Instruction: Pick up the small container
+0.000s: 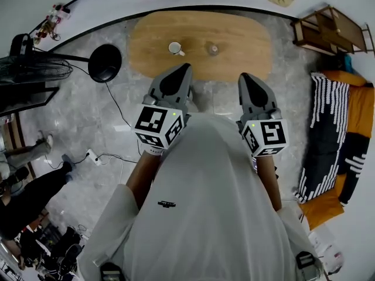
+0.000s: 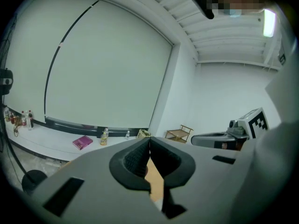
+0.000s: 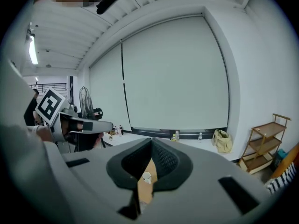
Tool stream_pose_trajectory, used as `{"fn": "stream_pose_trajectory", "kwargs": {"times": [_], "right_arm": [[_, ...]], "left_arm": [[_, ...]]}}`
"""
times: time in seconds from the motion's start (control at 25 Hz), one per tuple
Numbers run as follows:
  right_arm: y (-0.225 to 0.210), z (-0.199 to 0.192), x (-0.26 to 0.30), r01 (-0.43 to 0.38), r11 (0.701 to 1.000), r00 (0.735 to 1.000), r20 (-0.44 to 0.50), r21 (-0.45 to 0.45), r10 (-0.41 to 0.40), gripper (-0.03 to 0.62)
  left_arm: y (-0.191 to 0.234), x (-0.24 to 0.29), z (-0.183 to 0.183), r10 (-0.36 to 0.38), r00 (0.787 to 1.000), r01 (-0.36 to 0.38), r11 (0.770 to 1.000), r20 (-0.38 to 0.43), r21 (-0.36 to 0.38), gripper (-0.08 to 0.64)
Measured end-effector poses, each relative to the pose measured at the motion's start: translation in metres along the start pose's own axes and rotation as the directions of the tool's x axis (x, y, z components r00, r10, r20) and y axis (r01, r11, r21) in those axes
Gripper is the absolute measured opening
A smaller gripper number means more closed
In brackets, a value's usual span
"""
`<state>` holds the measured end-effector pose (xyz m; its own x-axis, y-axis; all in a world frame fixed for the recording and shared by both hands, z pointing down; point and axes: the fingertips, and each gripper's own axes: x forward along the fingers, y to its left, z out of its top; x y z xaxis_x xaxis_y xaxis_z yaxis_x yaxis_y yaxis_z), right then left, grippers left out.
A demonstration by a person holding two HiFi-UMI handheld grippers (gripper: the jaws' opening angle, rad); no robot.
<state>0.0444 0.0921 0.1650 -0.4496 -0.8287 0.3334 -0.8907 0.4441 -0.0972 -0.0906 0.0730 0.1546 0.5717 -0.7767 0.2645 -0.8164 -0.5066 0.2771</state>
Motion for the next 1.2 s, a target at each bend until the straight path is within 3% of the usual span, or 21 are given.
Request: {"fn": "stream_pose_trajectory", "kwargs": {"times": [0.24,0.4,0.52,0.72,1.08,1.2], "right_arm": [[0.007,0.015,0.050,0.013,1.000,1.000,0.009,-0.008,-0.012,0.008],[0.011,0.024,0.074,0.043,0.999,0.999,0.000,-0.025,-0.043,0.008],[0.017,0.026,0.088,0.076,0.996,0.997,-0.010,-0.048,-0.077,0.008],[0.013,0.019,0.084,0.110,0.994,0.992,-0.057,-0.017,-0.111,0.008],[-0.016,0.000,0.076,0.147,0.989,0.982,-0.125,0.012,-0.145,0.008],[-0.020,-0.002,0.079,0.146,0.989,0.981,-0.129,0.017,-0.142,0.008]], "left_arm": [[0.047,0.020,0.016,-0.038,0.999,0.038,0.999,0.000,0.000,0.020],[0.072,0.028,0.021,-0.104,0.995,0.104,0.994,0.001,-0.044,0.020],[0.086,0.036,0.017,-0.149,0.989,0.148,0.989,-0.024,-0.013,0.020],[0.075,0.054,0.008,-0.217,0.973,0.216,0.976,-0.077,-0.026,0.020],[0.056,0.076,-0.013,-0.242,0.960,0.240,0.970,-0.139,-0.030,0.020],[0.058,0.082,-0.020,-0.245,0.957,0.251,0.968,-0.154,0.023,0.020]]}}
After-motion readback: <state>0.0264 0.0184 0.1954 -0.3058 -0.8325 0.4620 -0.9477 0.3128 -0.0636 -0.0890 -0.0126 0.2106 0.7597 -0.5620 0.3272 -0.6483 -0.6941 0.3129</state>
